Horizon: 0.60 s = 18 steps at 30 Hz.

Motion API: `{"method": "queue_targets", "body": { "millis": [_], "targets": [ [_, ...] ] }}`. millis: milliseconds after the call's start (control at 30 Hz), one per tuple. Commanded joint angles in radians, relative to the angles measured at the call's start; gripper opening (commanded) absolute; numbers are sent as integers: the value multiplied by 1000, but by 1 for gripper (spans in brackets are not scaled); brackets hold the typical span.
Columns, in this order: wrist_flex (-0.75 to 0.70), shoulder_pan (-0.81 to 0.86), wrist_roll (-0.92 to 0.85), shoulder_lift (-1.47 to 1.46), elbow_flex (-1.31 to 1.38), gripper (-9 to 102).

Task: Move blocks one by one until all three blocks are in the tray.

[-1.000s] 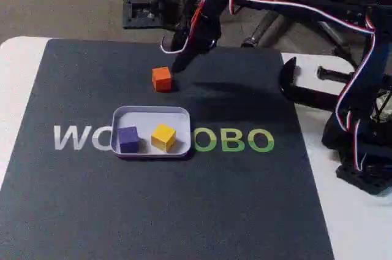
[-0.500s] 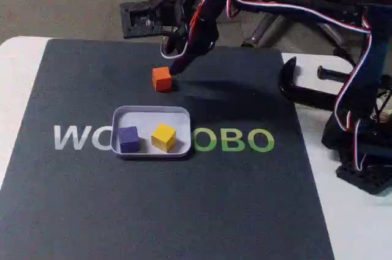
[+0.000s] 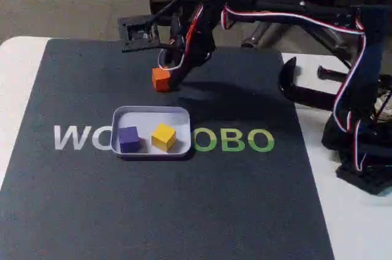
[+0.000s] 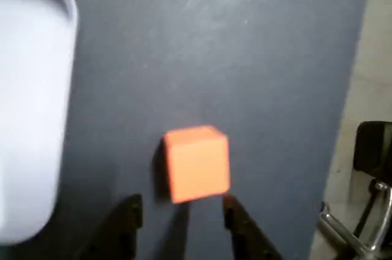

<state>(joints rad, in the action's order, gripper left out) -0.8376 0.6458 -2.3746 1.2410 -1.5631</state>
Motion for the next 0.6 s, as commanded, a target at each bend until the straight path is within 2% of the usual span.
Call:
{"method": "queue_targets", "body": {
  "millis": [0, 267, 567],
  "targets": [
    [23, -8, 17, 2, 0, 14],
    [123, -8, 66, -46, 0, 14],
    [170, 5, 72, -83, 9, 14]
  ]
}}
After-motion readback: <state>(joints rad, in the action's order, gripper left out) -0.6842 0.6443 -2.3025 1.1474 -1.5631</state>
